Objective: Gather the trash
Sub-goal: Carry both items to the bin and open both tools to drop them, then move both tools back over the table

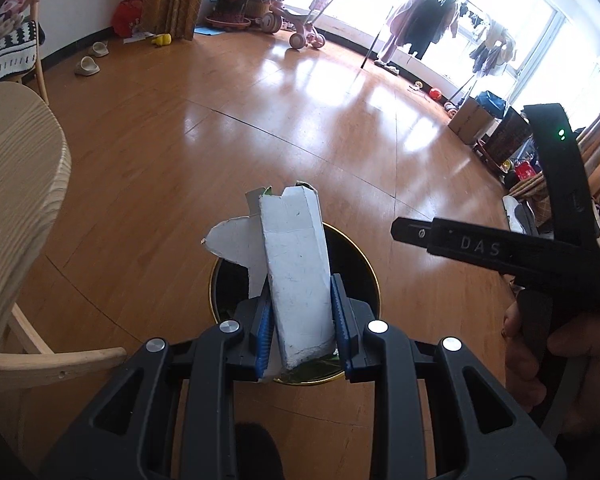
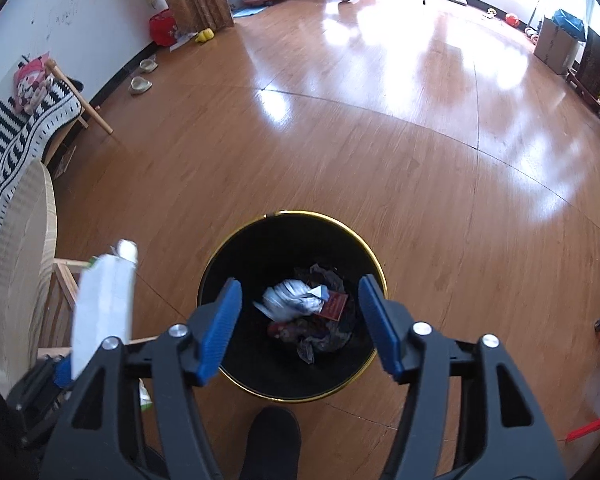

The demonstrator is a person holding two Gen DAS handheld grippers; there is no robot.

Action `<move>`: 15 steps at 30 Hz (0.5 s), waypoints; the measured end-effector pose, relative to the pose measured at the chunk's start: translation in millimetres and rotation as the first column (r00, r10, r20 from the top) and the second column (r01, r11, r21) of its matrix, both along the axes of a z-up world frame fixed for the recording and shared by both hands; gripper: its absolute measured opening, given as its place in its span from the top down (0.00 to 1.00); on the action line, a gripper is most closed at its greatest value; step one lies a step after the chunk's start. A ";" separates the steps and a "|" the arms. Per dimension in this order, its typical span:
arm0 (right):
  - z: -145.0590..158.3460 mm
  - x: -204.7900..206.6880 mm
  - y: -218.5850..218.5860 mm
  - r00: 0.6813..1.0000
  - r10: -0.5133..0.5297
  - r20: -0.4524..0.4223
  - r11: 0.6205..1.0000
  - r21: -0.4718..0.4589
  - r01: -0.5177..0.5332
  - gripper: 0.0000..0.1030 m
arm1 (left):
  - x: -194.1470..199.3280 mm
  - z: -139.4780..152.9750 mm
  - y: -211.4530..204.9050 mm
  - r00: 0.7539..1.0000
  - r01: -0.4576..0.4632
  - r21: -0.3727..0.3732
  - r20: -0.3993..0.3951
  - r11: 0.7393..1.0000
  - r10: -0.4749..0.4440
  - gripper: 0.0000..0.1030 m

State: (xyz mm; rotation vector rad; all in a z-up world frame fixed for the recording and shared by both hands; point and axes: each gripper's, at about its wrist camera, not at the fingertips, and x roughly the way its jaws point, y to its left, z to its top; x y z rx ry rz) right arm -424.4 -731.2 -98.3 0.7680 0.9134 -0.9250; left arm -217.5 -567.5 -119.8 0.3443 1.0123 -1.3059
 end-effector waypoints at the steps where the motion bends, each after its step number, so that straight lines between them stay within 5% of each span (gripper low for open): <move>1: 1.5 -1.8 -0.8 1.000 -0.005 0.000 1.000 -0.004 0.005 0.38 | 4.0 -1.2 -2.2 1.000 0.006 0.001 -0.004 1.000 -0.006 0.75; 6: 9.3 -10.8 -1.0 0.998 -0.054 0.015 0.998 -0.037 0.054 0.35 | -0.8 -10.1 -17.1 0.999 0.034 -0.013 -0.026 0.999 -0.035 0.72; 8: 13.4 -12.6 -2.2 0.998 -0.067 0.016 0.996 -0.052 0.067 0.33 | -2.3 -12.1 -21.2 0.999 0.036 -0.030 -0.033 0.999 -0.037 0.65; 10: 16.8 -13.8 -1.3 0.997 -0.072 0.022 0.995 -0.065 0.073 0.32 | 1.0 -14.9 -24.8 0.998 0.022 -0.042 -0.061 0.999 -0.025 0.39; 15: 21.4 -7.0 4.4 0.998 -0.056 0.022 0.995 -0.081 0.058 0.32 | 8.5 -15.9 -26.7 0.998 0.003 -0.041 -0.063 0.999 -0.006 0.29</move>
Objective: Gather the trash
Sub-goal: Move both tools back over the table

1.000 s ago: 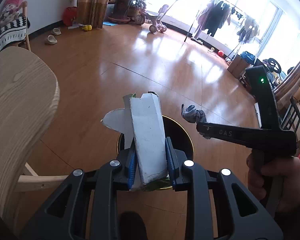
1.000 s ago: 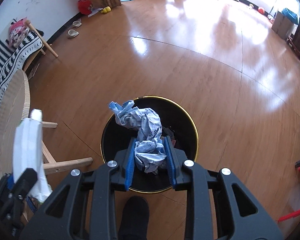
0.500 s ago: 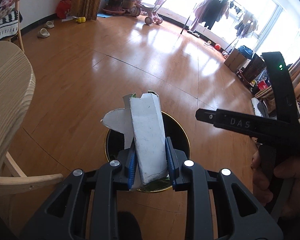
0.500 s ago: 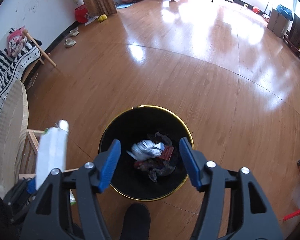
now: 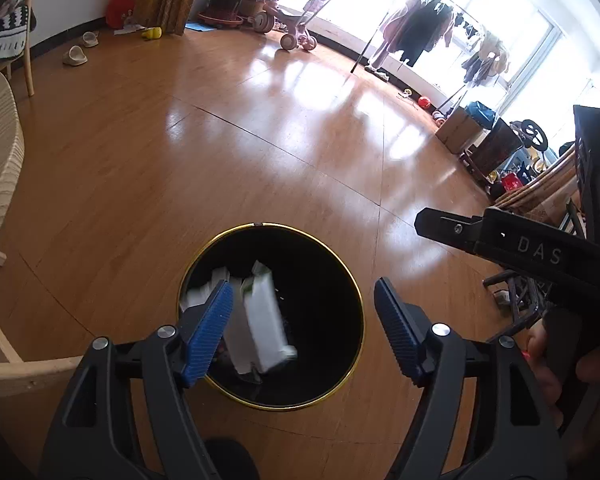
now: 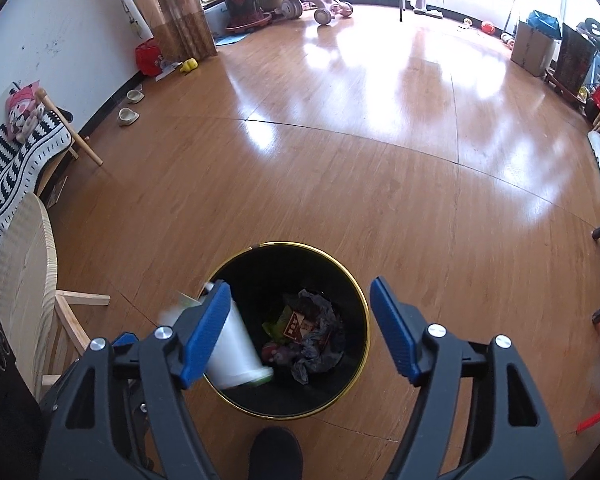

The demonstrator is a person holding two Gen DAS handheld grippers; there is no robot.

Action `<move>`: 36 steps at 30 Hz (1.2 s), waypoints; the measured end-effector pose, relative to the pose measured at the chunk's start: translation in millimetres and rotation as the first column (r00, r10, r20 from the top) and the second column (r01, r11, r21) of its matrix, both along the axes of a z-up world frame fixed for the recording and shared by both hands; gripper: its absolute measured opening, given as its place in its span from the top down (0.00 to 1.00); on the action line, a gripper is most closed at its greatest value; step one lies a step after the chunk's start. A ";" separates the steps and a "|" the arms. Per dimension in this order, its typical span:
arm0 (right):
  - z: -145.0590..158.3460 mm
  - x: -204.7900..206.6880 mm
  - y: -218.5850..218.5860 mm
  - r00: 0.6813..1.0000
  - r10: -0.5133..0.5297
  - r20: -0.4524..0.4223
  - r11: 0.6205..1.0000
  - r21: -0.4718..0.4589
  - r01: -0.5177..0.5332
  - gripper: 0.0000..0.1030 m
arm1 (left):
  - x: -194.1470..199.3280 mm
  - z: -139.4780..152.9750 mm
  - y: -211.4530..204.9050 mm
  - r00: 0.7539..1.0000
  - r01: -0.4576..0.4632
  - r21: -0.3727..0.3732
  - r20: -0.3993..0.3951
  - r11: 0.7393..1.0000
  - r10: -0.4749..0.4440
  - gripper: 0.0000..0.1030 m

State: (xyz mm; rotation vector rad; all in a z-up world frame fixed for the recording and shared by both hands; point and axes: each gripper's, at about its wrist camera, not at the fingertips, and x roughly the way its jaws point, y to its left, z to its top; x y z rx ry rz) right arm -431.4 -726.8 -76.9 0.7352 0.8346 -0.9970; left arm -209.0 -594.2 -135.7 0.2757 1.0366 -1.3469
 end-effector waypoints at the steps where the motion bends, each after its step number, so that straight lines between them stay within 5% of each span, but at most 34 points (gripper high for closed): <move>1: 0.8 2.5 1.4 1.000 0.004 -0.001 1.000 -0.004 -0.004 0.32 | 2.4 1.9 2.0 1.000 -0.006 0.000 0.006 1.000 0.006 0.27; 11: 26.9 68.6 45.4 0.990 0.139 0.007 0.986 -0.092 -0.137 0.26 | 56.0 59.6 70.5 0.988 -0.135 -0.049 0.064 0.990 0.138 0.09; 17: 46.0 152.2 105.1 0.951 0.308 0.043 0.946 -0.118 -0.301 0.26 | 124.2 96.7 155.9 0.933 -0.331 -0.066 0.127 0.941 0.337 0.08; 24: 64.7 266.9 203.0 0.840 0.540 0.059 0.837 -0.148 -0.528 0.26 | 217.1 116.5 293.0 0.787 -0.596 -0.054 0.163 0.801 0.596 0.08; 29: 70.8 343.9 290.7 0.697 0.714 0.062 0.696 -0.167 -0.699 0.26 | 267.5 121.6 384.8 0.664 -0.731 -0.049 0.178 0.681 0.726 0.08; 36: 64.7 432.2 398.1 0.505 0.862 0.041 0.504 -0.169 -0.847 0.26 | 332.3 115.2 533.5 0.435 -0.892 -0.040 0.199 0.451 0.878 0.08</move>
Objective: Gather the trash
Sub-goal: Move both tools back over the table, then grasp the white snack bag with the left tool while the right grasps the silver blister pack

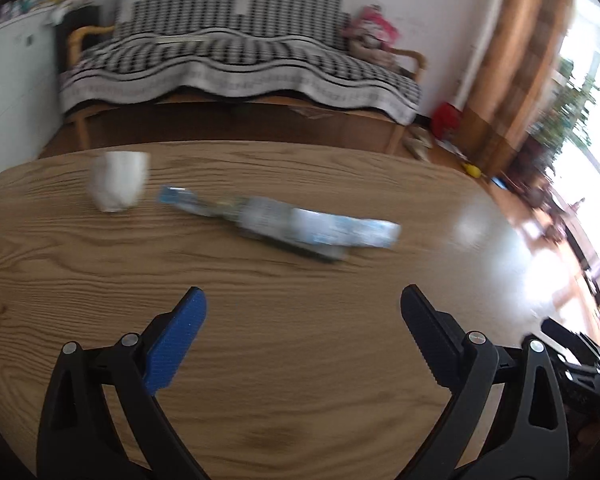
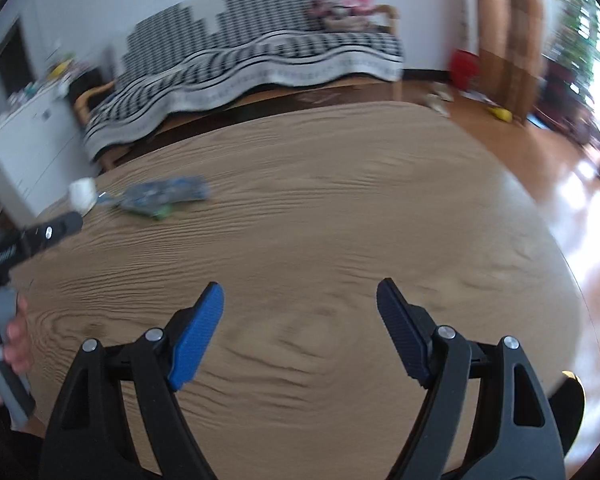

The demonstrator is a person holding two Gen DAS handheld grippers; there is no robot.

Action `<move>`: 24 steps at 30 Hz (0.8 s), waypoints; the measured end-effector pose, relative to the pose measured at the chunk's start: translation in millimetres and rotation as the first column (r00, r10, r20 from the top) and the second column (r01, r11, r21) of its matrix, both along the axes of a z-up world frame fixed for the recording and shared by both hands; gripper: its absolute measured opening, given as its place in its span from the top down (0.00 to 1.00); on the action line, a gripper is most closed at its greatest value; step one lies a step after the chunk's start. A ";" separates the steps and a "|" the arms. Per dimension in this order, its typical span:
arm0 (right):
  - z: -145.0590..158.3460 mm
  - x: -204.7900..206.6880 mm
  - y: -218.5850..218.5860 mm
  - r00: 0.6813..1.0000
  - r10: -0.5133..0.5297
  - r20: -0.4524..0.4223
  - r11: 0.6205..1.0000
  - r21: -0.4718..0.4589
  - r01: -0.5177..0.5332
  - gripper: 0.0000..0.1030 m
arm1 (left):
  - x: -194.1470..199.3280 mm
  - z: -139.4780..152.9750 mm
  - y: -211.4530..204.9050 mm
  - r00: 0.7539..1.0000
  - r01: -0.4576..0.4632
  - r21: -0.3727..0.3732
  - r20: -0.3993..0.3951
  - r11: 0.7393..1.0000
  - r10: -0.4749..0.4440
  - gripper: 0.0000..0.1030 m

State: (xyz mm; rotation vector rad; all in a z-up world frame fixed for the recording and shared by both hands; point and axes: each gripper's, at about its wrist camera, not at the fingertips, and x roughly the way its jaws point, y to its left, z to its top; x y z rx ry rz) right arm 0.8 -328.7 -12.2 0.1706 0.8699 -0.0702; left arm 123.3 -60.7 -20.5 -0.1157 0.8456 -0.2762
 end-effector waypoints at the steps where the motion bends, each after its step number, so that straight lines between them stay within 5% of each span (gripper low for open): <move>1: -1.9 1.8 10.9 1.000 0.020 -0.003 1.000 -0.006 -0.020 0.26 | 9.5 -2.0 19.4 0.999 -0.045 0.007 0.002 0.999 0.045 0.07; 5: -10.5 20.8 45.2 0.996 0.084 -0.017 0.996 -0.020 -0.085 0.26 | 51.8 -13.3 85.5 0.974 -0.226 0.029 -0.009 0.974 0.227 0.07; 9: -21.4 35.3 55.7 0.993 0.112 -0.034 0.994 -0.017 -0.112 0.26 | 95.7 -28.3 115.4 0.952 -0.300 0.019 -0.065 0.954 0.300 0.07; 21: -34.9 58.6 61.8 0.986 0.160 -0.046 0.987 -0.024 -0.162 0.25 | 172.9 -65.8 107.1 0.951 -0.287 0.146 -0.073 0.947 0.300 0.07; 24: -32.4 70.7 65.7 0.980 0.195 -0.033 0.980 -0.029 -0.196 0.22 | 172.9 -67.2 114.6 0.956 -0.275 0.117 -0.071 0.954 0.284 0.29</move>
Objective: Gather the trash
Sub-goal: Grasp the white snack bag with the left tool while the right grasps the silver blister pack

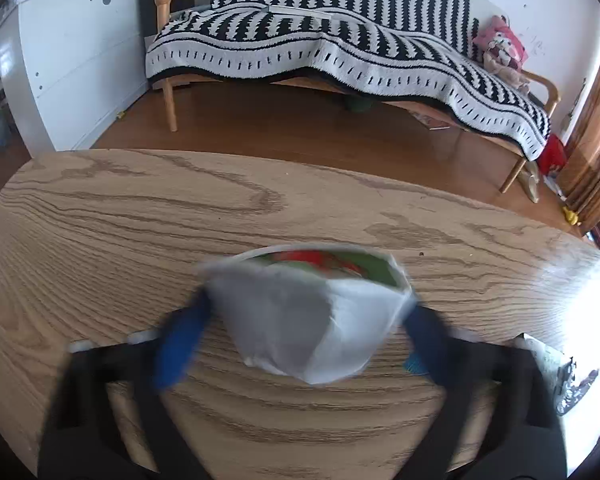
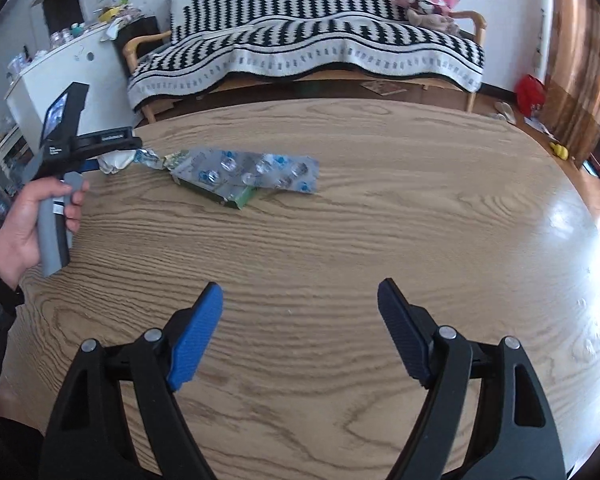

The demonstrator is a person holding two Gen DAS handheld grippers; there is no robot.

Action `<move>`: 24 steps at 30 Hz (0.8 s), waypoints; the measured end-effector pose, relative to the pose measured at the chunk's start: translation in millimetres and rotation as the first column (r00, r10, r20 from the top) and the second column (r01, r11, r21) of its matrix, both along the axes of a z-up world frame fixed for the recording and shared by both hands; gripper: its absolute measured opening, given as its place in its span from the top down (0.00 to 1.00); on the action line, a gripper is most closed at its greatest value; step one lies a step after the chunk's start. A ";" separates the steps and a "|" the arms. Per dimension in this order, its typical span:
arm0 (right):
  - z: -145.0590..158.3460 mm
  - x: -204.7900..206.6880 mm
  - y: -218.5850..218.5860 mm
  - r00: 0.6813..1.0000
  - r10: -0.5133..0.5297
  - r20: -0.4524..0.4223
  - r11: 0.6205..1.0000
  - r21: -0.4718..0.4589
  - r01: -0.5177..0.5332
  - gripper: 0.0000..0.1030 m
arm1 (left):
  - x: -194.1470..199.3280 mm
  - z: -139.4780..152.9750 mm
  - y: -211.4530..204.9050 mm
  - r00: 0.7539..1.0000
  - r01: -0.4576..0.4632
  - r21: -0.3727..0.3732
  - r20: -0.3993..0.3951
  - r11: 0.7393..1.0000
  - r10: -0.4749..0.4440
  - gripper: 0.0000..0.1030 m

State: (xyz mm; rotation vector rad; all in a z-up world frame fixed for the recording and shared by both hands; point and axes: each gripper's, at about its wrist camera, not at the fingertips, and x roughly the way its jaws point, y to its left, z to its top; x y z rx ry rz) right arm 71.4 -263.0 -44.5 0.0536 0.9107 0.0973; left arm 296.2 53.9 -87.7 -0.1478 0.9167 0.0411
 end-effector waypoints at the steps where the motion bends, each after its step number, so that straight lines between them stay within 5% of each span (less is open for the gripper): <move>1: 0.9 3.3 0.6 1.000 0.008 0.006 1.000 0.000 -0.008 0.21 | -0.5 1.2 1.5 1.000 -0.004 0.001 -0.003 1.000 0.004 0.32; 7: 1.9 53.2 16.8 0.992 0.122 0.011 0.991 -0.062 -0.121 0.21 | -26.0 18.0 4.4 1.000 0.024 0.042 0.017 0.999 -0.025 0.36; 13: -5.7 95.8 50.3 0.934 0.354 -0.040 0.909 -0.221 -0.354 0.20 | -77.8 39.0 2.4 0.995 0.082 0.048 0.054 0.995 -0.085 0.36; 17: -11.5 120.0 53.9 0.903 0.419 -0.089 0.883 -0.192 -0.429 0.21 | -103.5 39.3 2.6 0.992 0.112 0.038 0.052 0.993 -0.114 0.36; 18: -14.4 124.1 53.6 0.897 0.428 -0.107 0.879 -0.179 -0.441 0.23 | -105.4 39.9 2.4 0.992 0.118 0.031 0.051 0.993 -0.119 0.36; 20: -23.8 127.9 55.7 0.885 0.441 -0.152 0.869 -0.175 -0.463 0.45 | -107.7 41.4 2.5 0.991 0.121 0.024 0.053 0.992 -0.123 0.36; 24: -20.3 112.5 54.4 0.885 0.447 -0.131 0.867 -0.179 -0.464 0.64 | -109.8 43.6 -3.3 0.989 0.131 0.035 0.059 0.991 -0.133 0.36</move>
